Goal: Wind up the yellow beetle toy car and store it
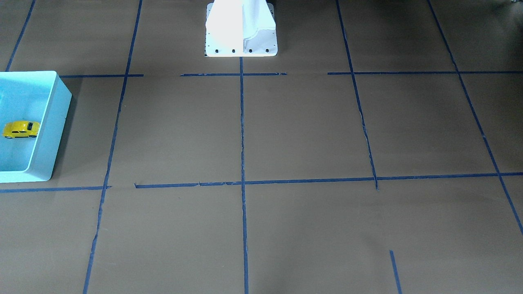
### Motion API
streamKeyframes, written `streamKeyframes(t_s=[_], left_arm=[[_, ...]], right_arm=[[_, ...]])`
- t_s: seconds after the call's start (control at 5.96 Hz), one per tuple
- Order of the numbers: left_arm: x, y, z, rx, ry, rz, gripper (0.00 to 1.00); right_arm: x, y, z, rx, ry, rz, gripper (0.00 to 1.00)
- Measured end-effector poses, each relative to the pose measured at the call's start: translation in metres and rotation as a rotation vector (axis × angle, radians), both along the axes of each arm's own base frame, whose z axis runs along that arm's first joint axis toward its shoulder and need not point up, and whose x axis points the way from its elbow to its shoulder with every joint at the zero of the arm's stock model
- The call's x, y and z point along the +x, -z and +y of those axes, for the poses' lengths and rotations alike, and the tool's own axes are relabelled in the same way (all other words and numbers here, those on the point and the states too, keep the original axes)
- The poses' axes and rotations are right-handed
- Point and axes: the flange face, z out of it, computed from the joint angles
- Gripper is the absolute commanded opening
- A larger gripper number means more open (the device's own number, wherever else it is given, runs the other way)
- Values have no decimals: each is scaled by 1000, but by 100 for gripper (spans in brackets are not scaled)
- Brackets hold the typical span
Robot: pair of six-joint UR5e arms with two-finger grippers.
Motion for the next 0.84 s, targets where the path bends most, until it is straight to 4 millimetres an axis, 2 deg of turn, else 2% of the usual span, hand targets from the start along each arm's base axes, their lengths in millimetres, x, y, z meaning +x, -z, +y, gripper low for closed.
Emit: streamKeyframes(t_s=[0.5, 0.84], left_arm=[[0, 2, 0, 11, -2, -1, 100], [1, 22, 2, 53, -3, 10, 100]], right_arm=[[-1, 4, -2, 26, 19, -3, 100], [-1, 5, -3, 44, 37, -5, 100]])
